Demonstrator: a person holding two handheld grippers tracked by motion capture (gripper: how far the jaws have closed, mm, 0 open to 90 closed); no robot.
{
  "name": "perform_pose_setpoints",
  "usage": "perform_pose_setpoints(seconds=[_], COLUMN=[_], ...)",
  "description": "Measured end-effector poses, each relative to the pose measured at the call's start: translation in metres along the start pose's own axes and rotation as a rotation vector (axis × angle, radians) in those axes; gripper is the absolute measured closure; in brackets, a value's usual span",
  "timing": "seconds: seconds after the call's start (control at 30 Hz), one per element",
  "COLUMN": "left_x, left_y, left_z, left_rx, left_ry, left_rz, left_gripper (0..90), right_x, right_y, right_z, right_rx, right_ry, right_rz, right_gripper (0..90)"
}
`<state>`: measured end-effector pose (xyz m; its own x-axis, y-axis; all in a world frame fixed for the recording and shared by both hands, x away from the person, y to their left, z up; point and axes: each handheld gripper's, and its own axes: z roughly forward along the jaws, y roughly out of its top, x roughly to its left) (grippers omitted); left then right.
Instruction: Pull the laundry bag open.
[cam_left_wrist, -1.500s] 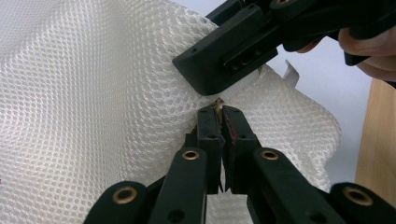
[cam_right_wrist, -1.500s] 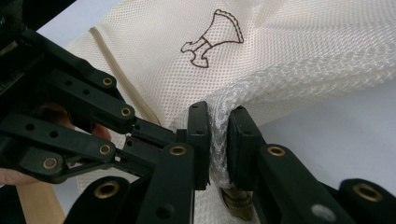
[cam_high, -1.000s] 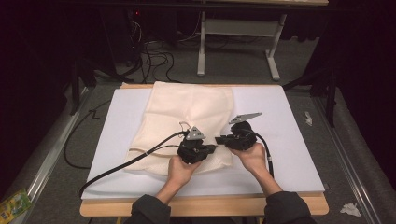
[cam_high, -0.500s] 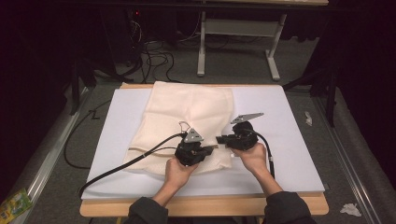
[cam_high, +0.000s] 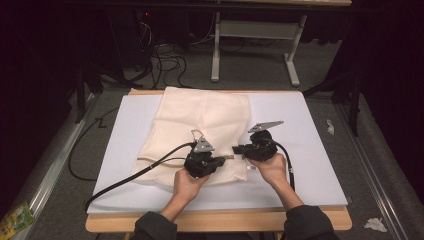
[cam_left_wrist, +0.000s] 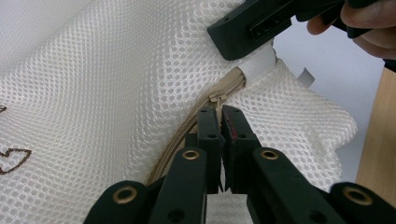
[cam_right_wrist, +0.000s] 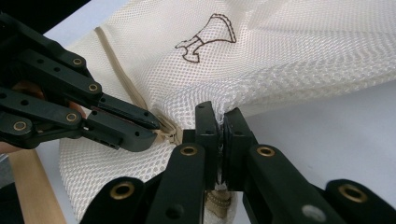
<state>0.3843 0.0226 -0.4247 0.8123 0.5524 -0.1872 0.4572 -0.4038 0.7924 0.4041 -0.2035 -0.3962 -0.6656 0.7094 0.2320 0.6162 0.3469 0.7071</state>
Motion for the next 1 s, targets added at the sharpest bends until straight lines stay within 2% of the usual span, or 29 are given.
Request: perform_pose_setpoints(seconds=[0.23,0.5,0.63,1.0], left_x=[0.0048,0.0052,0.0058,0.0078], left_y=[-0.0034,-0.0044,-0.0042,-0.0083], left_z=[-0.0048,-0.0068,-0.0073,-0.0095], left_rx=[0.0,-0.004,-0.01,-0.001], left_ry=[0.011,0.01,0.001,0.011], left_rz=[-0.015,-0.009,-0.021,-0.023], left_gripper=[87.3,87.3,87.3,87.3], right_x=[-0.0028,-0.0031,-0.0017,-0.0028], right_y=[-0.0011,-0.0022,-0.002,-0.0017], right_z=[-0.0019,-0.002,-0.0033,-0.0043], right_rx=[-0.007,-0.01,-0.013,-0.023], right_ry=[0.0,0.0,-0.009,-0.006], right_rz=[0.001,-0.006,-0.007,-0.006], right_gripper=[88.6,88.6,88.7,88.7])
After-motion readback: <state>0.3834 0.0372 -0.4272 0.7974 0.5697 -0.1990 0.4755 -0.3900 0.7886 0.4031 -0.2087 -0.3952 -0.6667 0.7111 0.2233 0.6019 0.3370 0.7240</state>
